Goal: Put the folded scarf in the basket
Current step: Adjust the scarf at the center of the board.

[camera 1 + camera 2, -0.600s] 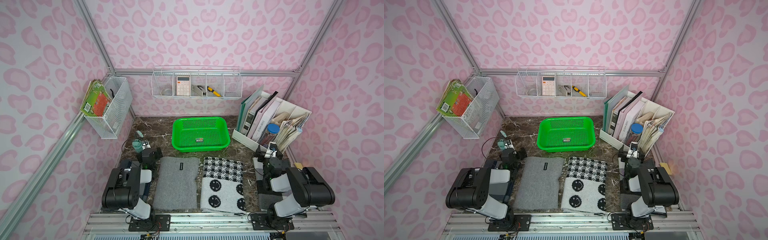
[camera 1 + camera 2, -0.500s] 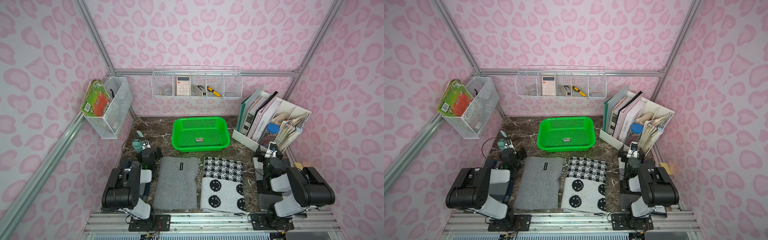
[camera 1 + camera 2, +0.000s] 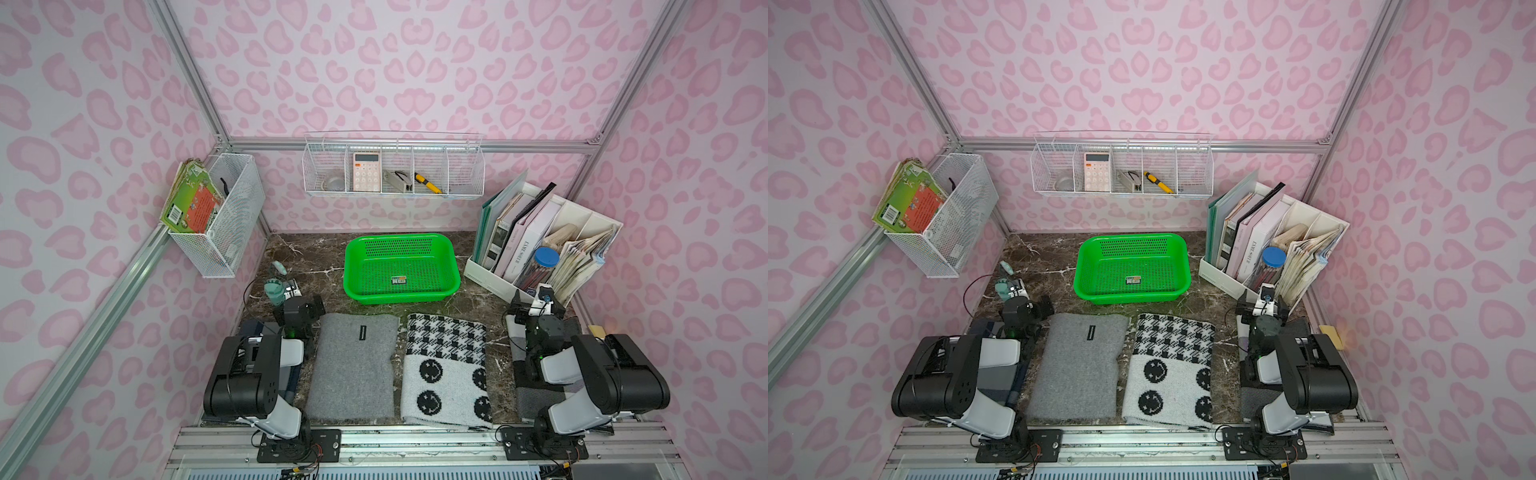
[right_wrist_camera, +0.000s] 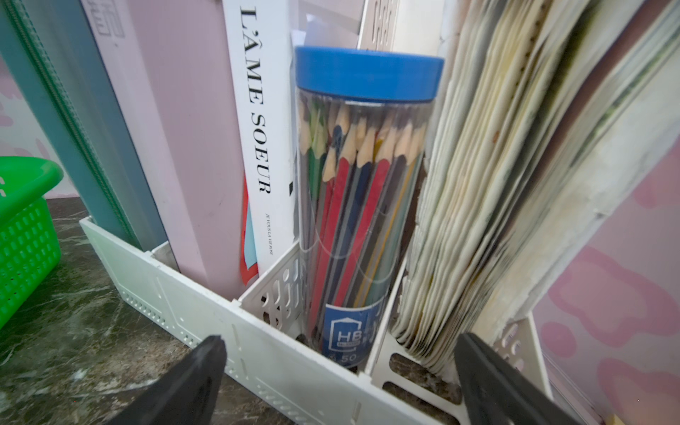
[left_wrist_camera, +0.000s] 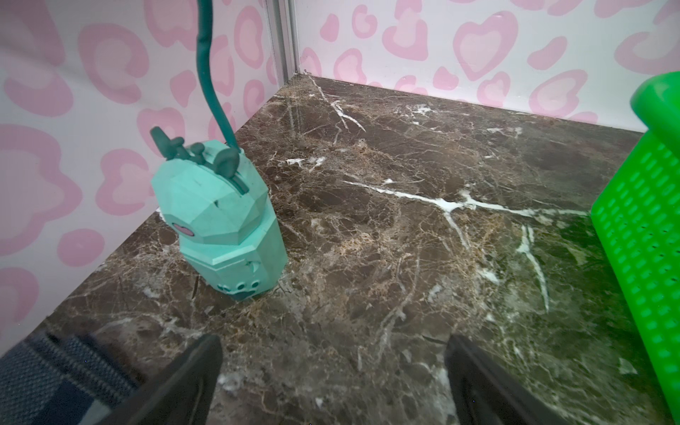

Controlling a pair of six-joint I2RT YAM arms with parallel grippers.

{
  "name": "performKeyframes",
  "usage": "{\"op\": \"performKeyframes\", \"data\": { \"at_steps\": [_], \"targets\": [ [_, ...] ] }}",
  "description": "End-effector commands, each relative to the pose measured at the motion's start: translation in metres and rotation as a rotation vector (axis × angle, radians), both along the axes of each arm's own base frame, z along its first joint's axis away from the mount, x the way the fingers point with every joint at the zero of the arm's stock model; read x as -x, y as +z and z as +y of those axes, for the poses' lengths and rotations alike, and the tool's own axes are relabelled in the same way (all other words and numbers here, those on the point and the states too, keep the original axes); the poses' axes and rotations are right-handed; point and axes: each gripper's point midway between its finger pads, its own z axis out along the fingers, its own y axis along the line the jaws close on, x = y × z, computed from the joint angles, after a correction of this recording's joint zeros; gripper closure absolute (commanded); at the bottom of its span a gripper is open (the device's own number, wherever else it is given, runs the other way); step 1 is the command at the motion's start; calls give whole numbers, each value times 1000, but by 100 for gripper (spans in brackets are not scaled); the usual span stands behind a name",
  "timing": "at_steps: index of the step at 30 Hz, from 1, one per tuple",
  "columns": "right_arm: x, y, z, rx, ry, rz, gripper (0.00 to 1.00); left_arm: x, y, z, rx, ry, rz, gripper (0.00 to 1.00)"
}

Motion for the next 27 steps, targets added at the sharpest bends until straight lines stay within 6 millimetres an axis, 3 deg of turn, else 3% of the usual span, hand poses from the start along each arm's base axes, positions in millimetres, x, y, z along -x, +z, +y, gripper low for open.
{"op": "performKeyframes", "data": {
  "at_steps": [1,8,11,13,16,20,27],
  "targets": [
    [0,7,0,-7,-1,-28,0,-4,7,-1,4,-5,-29,1],
    [13,25,3,31,-47,-71,0,1,14,3,-9,29,-41,1],
    [22,32,-5,20,-105,-74,0,4,20,-3,-35,14,-56,1],
    [22,31,-14,-2,-162,-20,0,-2,44,5,-116,97,-58,1],
    [15,32,-22,-85,-181,74,0,0,74,16,-79,197,111,1],
    [19,30,-35,-301,-238,151,0,27,106,20,-14,268,209,1],
    [28,46,-13,-435,-58,164,0,79,137,1,308,276,26,1]
  ]
}}
